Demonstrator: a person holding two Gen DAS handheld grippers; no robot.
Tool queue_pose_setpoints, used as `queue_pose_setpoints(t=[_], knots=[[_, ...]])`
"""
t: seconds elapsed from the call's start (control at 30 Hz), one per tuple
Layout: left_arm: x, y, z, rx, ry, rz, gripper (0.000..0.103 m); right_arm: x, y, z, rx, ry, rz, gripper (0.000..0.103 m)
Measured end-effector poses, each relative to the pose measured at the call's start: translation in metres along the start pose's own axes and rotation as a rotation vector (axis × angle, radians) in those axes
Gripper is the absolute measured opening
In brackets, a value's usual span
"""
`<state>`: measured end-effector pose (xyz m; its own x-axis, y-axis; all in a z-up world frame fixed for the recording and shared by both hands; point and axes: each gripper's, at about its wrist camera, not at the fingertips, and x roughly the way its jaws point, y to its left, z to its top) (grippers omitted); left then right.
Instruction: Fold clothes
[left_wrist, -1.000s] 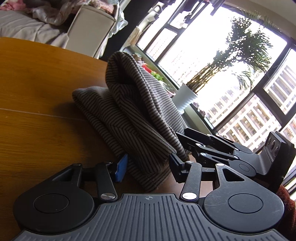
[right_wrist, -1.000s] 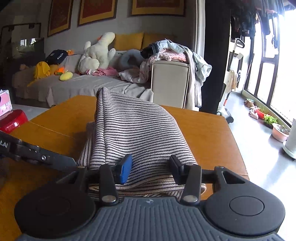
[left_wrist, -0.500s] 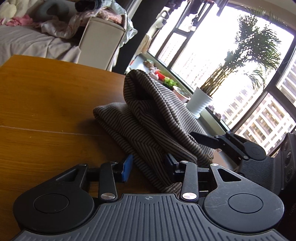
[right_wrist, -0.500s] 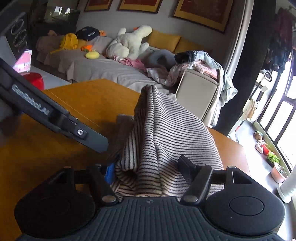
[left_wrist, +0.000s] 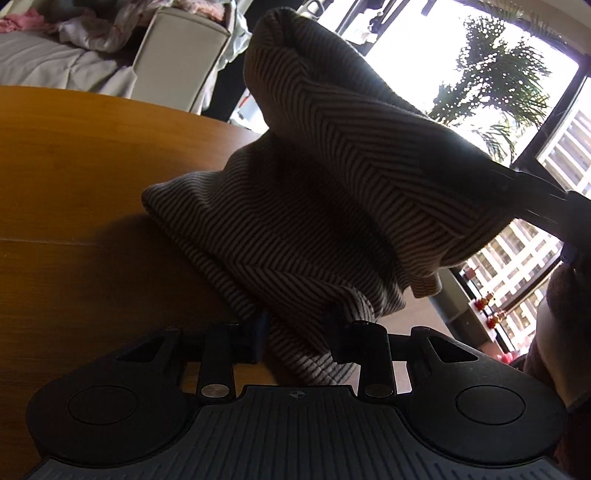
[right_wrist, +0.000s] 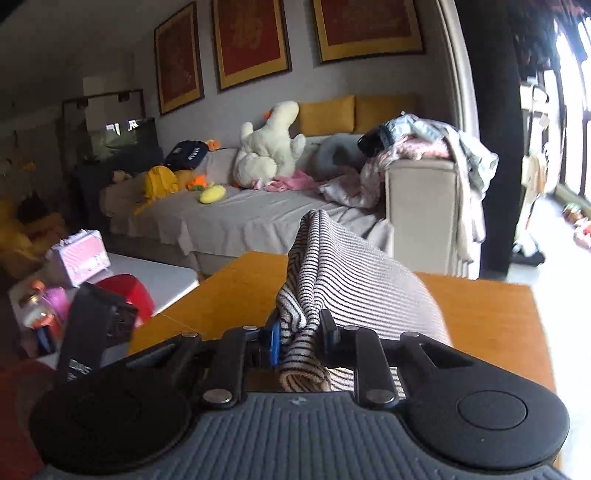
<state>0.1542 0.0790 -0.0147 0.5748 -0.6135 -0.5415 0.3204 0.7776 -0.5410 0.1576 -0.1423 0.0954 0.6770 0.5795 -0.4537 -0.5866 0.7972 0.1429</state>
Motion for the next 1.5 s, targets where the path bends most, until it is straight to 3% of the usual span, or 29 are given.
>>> queue_pose_setpoints(t=[0.07,0.2,0.3,0.43,0.57,0.7,0.87,1.0,1.07,1.17,1.2,1.23,1.33,1.4,1.5], knots=[[0.0,0.003,-0.002,-0.006,-0.001,-0.007,0.035,0.013,-0.003,-0.004,0.043,0.051,0.05,0.02],[-0.001,0.002,-0.006,0.022,0.003,0.015,0.028,0.044,-0.013,-0.03,0.084,0.145,0.058,0.021],[-0.007,0.005,-0.008,0.017,0.006,0.006,0.031,0.042,-0.01,-0.031,0.063,0.143,0.053,0.021],[-0.023,0.012,-0.005,0.016,-0.023,0.06,0.036,0.032,0.003,-0.039,-0.038,0.13,0.02,0.021],[-0.048,0.011,0.007,0.007,-0.104,0.102,0.036,0.024,0.017,-0.057,-0.146,0.093,-0.02,0.022],[-0.063,-0.013,0.027,0.066,-0.199,0.047,0.037,0.024,0.031,-0.067,-0.212,0.068,-0.058,0.024],[-0.031,-0.036,0.051,0.108,-0.202,-0.005,0.043,0.022,0.041,-0.073,-0.269,0.055,-0.091,0.025],[0.002,-0.02,0.048,0.055,-0.111,0.032,0.042,0.013,0.039,-0.069,-0.273,0.059,-0.095,0.026],[0.001,-0.012,0.045,0.043,-0.12,0.013,0.043,0.008,0.038,-0.066,-0.272,0.059,-0.094,0.032],[-0.001,0.0,0.044,0.012,-0.123,-0.02,0.042,-0.011,0.025,-0.052,-0.211,0.025,-0.058,0.052],[-0.002,0.002,0.043,0.002,-0.121,-0.027,0.042,-0.017,0.021,-0.048,-0.199,0.009,-0.063,0.064],[-0.001,0.005,0.042,-0.008,-0.12,-0.033,0.042,-0.02,0.016,-0.044,-0.2,-0.01,-0.096,0.075],[-0.001,0.008,0.04,-0.014,-0.131,-0.037,0.042,-0.021,0.001,-0.038,-0.177,-0.048,-0.201,0.096],[-0.001,0.006,0.038,0.002,-0.137,-0.027,0.042,-0.011,-0.011,-0.039,-0.143,-0.034,-0.237,0.103],[0.0,0.005,0.037,0.019,-0.139,-0.016,0.042,0.022,-0.026,-0.051,-0.12,0.076,-0.271,0.103]])
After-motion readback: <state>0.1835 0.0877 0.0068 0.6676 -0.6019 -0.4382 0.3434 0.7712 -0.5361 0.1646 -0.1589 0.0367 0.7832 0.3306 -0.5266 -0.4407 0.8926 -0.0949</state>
